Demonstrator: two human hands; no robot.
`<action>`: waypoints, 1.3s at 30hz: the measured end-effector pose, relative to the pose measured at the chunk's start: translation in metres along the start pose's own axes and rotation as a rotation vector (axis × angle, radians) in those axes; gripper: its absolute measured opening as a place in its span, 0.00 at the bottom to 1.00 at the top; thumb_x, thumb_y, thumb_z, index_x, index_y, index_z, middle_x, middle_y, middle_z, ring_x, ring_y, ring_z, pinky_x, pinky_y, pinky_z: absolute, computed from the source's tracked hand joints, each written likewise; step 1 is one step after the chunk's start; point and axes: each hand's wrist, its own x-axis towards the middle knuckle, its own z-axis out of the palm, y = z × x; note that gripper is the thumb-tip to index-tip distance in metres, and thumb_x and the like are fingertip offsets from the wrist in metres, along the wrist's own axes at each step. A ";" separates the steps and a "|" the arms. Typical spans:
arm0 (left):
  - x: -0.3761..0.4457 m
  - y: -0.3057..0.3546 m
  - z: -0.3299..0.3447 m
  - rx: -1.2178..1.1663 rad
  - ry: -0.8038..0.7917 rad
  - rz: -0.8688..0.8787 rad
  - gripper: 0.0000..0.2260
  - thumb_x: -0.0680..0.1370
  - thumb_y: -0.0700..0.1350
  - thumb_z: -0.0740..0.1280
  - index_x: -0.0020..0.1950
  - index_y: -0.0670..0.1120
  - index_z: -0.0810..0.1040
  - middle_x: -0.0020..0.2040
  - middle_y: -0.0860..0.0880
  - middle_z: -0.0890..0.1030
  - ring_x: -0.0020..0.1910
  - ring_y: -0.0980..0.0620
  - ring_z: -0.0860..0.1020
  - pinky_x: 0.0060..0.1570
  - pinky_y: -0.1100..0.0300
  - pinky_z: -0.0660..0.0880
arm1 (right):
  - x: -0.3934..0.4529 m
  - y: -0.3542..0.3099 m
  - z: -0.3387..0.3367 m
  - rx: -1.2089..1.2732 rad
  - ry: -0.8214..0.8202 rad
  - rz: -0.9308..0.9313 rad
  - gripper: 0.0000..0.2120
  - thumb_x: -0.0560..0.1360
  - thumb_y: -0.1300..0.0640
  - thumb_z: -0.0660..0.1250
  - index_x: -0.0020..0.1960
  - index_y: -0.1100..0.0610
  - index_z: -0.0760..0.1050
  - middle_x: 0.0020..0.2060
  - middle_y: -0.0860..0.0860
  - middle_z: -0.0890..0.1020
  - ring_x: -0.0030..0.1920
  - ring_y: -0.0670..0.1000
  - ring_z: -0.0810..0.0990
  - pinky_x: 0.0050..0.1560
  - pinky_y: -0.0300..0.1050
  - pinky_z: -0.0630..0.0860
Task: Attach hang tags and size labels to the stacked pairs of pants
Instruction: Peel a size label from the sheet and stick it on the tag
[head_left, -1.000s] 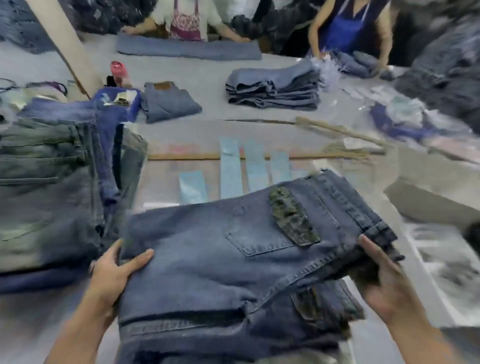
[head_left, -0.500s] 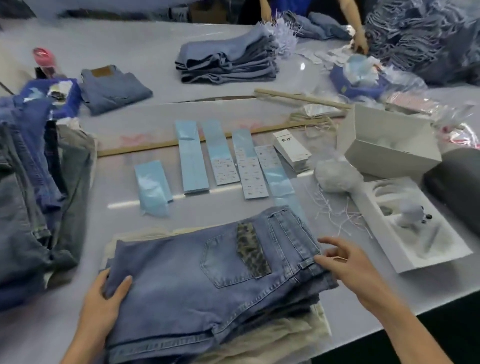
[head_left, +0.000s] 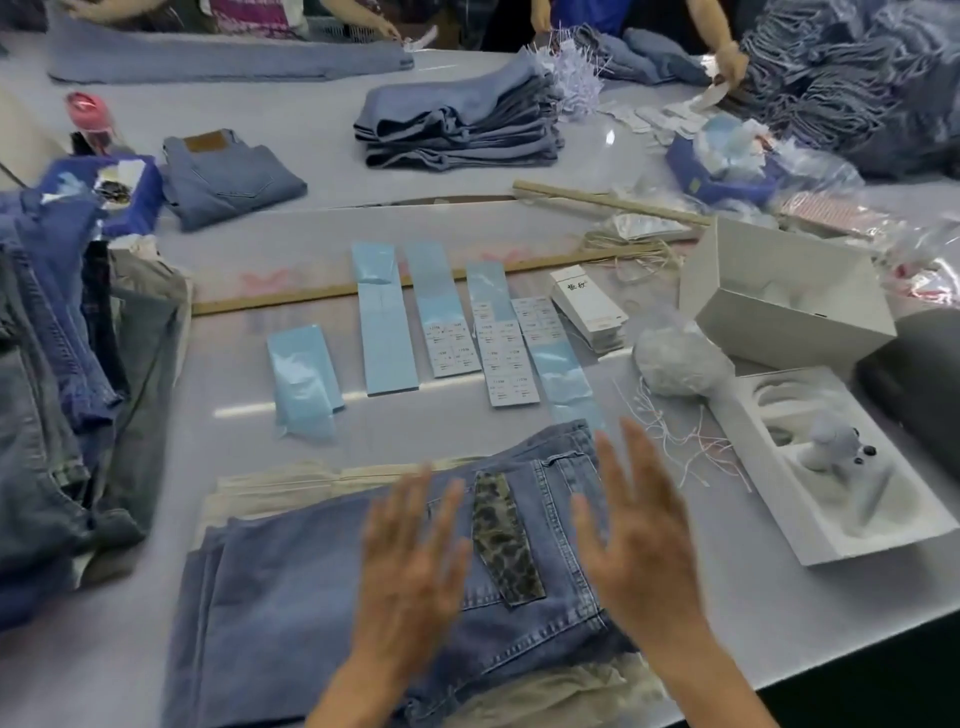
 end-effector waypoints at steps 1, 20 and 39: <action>-0.001 0.020 0.015 -0.002 -0.096 0.111 0.27 0.81 0.52 0.62 0.80 0.50 0.65 0.80 0.43 0.64 0.81 0.41 0.57 0.76 0.39 0.57 | -0.010 -0.001 0.018 -0.064 -0.177 -0.017 0.31 0.83 0.43 0.48 0.83 0.52 0.47 0.83 0.52 0.47 0.82 0.53 0.49 0.81 0.51 0.48; -0.011 0.021 0.041 -0.086 -0.497 0.123 0.25 0.85 0.60 0.53 0.82 0.60 0.56 0.83 0.54 0.56 0.81 0.51 0.58 0.74 0.47 0.58 | 0.017 -0.005 0.042 -0.082 -0.022 0.061 0.25 0.80 0.49 0.60 0.75 0.56 0.71 0.74 0.55 0.71 0.74 0.56 0.70 0.67 0.56 0.70; 0.123 0.049 0.039 -0.148 -0.619 0.042 0.32 0.82 0.63 0.59 0.82 0.50 0.57 0.72 0.48 0.70 0.72 0.45 0.67 0.69 0.46 0.63 | -0.014 0.031 0.005 0.110 -0.480 0.591 0.31 0.72 0.41 0.75 0.71 0.46 0.70 0.52 0.43 0.75 0.54 0.46 0.75 0.55 0.45 0.76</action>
